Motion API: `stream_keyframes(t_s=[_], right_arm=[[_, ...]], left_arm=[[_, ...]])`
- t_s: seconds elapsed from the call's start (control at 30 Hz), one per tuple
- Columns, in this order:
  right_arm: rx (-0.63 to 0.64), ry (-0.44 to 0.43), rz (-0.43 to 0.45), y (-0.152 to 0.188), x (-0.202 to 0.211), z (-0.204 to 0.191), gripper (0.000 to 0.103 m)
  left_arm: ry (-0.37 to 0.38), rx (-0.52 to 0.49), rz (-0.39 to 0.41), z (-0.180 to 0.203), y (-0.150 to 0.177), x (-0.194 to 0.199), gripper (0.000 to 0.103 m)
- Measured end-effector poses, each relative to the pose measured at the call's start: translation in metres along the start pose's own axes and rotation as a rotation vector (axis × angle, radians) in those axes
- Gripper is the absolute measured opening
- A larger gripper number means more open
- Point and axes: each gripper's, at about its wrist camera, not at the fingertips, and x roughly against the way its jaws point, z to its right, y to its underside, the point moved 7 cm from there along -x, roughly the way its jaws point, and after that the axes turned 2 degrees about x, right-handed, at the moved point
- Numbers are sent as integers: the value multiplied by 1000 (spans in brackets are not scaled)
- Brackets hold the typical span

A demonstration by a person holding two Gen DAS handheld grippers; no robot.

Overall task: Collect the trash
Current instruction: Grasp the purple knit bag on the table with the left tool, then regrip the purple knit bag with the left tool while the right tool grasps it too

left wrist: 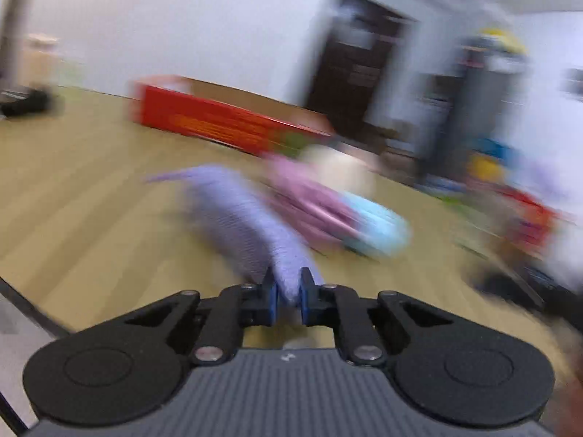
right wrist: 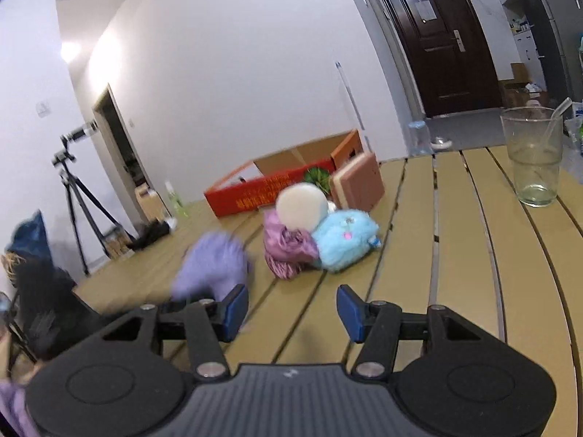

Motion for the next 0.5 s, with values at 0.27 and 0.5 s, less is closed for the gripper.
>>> stream_keyframes(t_s=[0.27, 0.5], right_arm=[[-38, -77, -75, 8, -26, -3, 55], [171, -114, -122, 28, -17, -58, 57]], left_arm=[[125, -52, -63, 14, 42, 34, 51], [70, -58, 90, -15, -2, 75, 75]])
